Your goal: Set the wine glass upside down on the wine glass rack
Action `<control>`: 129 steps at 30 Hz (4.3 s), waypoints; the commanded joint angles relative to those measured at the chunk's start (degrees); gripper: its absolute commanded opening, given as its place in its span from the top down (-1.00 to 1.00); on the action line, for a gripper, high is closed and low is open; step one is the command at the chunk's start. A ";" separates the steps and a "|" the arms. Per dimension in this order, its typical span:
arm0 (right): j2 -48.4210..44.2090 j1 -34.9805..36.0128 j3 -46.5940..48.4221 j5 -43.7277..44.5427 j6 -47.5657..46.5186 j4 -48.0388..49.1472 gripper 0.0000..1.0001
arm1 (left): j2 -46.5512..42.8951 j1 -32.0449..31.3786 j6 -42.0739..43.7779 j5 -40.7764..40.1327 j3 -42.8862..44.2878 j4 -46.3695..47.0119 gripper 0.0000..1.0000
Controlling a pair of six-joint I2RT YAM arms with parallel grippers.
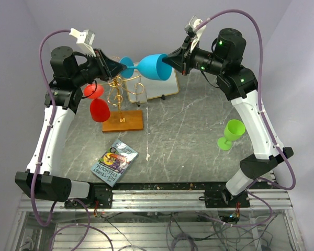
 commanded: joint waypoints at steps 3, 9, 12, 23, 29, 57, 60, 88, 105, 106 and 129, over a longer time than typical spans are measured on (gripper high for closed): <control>-0.86 0.34 -1.14 0.85 -1.09 1.32 1.00 | -0.56 -0.18 -2.52 3.07 -2.02 5.52 0.86; -1.41 0.34 -2.10 1.91 -2.59 0.66 0.98 | -1.84 -0.01 -1.64 0.66 -2.32 4.83 0.86; -1.46 0.34 -2.18 2.19 -3.03 0.48 0.92 | -2.01 0.37 -1.42 -0.55 -2.30 4.39 0.86; -3.83 0.34 -3.35 6.38 -7.32 -2.26 -0.45 | -3.09 3.52 -1.61 -2.97 -1.49 3.28 0.86; -6.10 0.28 -4.44 10.34 -10.58 -4.09 -0.66 | -4.29 4.03 3.98 -8.95 1.15 -1.17 0.86; -11.78 -13.10 -9.05 5.19 -8.04 -3.25 -0.67 | -5.45 -8.22 46.03 -18.50 16.29 -21.06 0.86; -11.69 -14.09 -9.59 4.14 -7.63 -2.89 -0.67 | -6.12 -10.40 50.04 -18.32 15.66 -23.06 0.86; -12.95 -20.83 -14.61 -2.54 -3.80 0.66 -0.68 | -4.93 -23.45 75.64 -31.11 9.82 -33.91 0.86; -13.71 -22.37 -16.23 -4.85 -2.41 1.99 -0.69 | -4.35 -25.22 77.77 -41.61 4.90 -29.24 0.86; -13.74 -22.41 -16.33 -4.94 -2.39 1.96 -0.69 | -4.35 -25.24 78.08 -42.34 4.64 -29.07 0.86; -12.87 -23.45 -16.15 -5.71 -2.00 2.15 -0.69 | -3.52 -25.74 83.09 -47.97 5.34 -30.65 0.86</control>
